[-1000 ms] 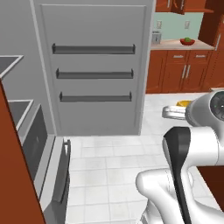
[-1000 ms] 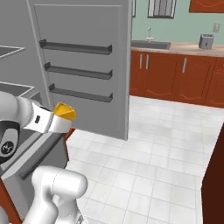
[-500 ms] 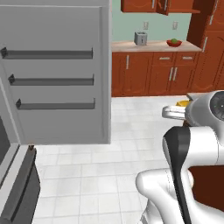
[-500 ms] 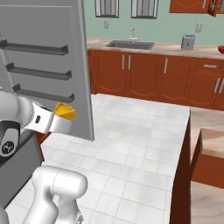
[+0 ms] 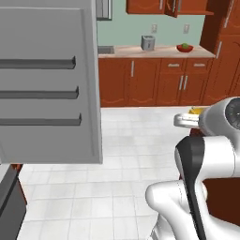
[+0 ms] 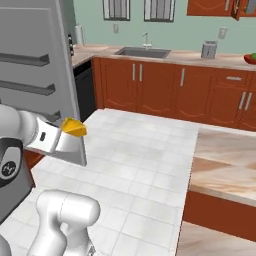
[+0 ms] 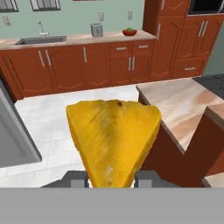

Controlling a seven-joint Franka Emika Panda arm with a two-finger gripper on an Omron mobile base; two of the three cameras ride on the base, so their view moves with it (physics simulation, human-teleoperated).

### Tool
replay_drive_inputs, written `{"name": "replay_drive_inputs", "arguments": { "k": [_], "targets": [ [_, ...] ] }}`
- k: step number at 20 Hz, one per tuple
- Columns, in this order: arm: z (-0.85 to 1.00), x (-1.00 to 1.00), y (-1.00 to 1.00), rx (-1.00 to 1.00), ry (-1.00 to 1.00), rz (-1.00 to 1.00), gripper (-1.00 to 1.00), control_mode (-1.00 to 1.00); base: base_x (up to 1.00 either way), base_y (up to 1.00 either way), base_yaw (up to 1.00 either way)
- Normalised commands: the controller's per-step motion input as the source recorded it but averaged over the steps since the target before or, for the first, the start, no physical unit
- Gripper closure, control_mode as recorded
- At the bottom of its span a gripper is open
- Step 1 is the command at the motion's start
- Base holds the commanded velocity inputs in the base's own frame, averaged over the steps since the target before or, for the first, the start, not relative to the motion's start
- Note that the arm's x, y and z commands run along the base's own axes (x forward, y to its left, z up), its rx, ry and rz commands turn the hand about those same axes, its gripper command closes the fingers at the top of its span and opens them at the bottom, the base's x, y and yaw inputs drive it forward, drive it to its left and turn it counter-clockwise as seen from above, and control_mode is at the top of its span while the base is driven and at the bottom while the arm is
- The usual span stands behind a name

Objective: Pick the cheese from the fridge and the cheese grater from the cabinet and place them next to the salad bowl.

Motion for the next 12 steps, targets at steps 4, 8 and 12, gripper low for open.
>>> {"name": "replay_drive_inputs", "arguments": {
  "k": [4, 8, 12],
  "targets": [
    [0.00, 0.00, 0.00, 0.00, 0.00, 0.00, 1.00, 1.00, 0.35, -0.66, -0.02],
    [0.00, 0.00, 0.00, 0.00, 0.00, 0.00, 1.00, 1.00, 0.39, -0.38, -0.12],
    [0.00, 0.00, 0.00, 0.00, 0.00, 0.00, 1.00, 1.00, 0.27, 0.00, 0.00]
  ]
}}
